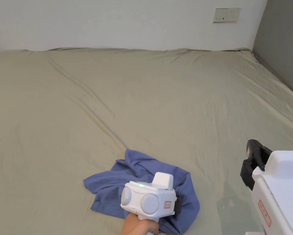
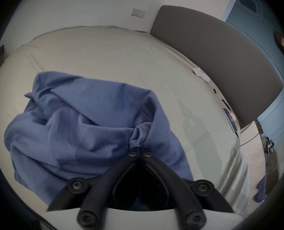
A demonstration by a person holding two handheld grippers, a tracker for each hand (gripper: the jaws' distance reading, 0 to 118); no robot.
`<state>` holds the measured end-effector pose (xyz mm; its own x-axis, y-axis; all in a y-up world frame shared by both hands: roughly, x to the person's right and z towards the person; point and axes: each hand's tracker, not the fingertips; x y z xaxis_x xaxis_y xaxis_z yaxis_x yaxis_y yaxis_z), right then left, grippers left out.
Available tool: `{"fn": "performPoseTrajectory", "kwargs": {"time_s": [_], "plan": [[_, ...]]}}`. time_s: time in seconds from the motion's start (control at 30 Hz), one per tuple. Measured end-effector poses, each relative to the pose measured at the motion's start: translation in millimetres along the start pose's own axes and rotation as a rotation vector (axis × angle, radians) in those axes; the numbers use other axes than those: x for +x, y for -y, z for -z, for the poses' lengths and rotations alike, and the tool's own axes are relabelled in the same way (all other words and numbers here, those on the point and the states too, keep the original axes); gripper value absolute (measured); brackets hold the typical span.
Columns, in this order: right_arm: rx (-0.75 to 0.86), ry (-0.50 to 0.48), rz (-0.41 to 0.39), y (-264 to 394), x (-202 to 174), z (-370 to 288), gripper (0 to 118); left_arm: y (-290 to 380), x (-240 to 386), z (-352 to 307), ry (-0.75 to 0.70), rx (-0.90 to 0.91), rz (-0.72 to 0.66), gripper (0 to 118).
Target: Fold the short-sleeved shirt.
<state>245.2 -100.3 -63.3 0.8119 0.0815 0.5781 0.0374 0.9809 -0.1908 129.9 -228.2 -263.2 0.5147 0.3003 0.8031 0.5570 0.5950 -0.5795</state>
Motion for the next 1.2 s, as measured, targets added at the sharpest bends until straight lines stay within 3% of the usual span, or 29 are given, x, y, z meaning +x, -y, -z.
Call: {"fn": "performPoseTrajectory", "kwargs": {"time_s": [0.03, 0.07, 0.1, 0.13, 0.17, 0.23, 0.33, 0.47, 0.63, 0.7, 0.77, 0.8, 0.83, 0.87, 1.2], "plan": [[-0.002, 0.002, 0.001, -1, 0, 0, 1, -4, 1, -9, 0.009, 0.015, 0.0, 7], [-0.001, 0.002, 0.002, -2, 0, 0, 1, -9, 2, -19, 0.044, 0.049, -0.016, 22], [0.001, 0.003, 0.002, -4, -1, -2, 1, -13, 3, -28, 0.067, 0.071, -0.026, 51], [0.004, 0.005, 0.0, -6, -2, -3, 1, -19, 3, -38, 0.078, 0.094, -0.034, 98], [0.007, 0.009, -0.004, -9, -2, -4, 1, -24, 3, -52, 0.08, 0.131, -0.037, 118], [0.015, 0.017, -0.009, -15, -4, -7, 1, -31, 1, -86, 0.084, 0.27, -0.036, 112], [0.035, 0.023, -0.004, -25, -5, -10, 1, -48, -7, -134, 0.018, 0.408, 0.009, 113], [0.075, 0.033, -0.011, -37, -8, -15, 1, -51, -21, -193, -0.143, 0.635, 0.08, 113], [0.111, 0.032, -0.017, -45, -15, -19, 1, -42, -44, -230, -0.361, 0.786, 0.123, 111], [0.123, 0.032, -0.019, -47, -19, -20, 1, -37, -53, -236, -0.419, 0.81, 0.124, 101], [0.13, 0.029, -0.021, -48, -23, -20, 1, -29, -61, -239, -0.468, 0.849, 0.124, 76], [0.132, 0.026, -0.021, -49, -24, -19, 1, -26, -63, -240, -0.486, 0.858, 0.123, 59], [0.133, 0.021, -0.021, -49, -26, -19, 1, -25, -66, -239, -0.491, 0.856, 0.116, 23], [0.132, 0.02, -0.022, -49, -27, -19, 1, -24, -67, -239, -0.486, 0.847, 0.116, 0], [0.118, 0.003, -0.019, -45, -31, -15, 1, -37, -82, -222, -0.461, 0.652, 0.046, 0]]}}
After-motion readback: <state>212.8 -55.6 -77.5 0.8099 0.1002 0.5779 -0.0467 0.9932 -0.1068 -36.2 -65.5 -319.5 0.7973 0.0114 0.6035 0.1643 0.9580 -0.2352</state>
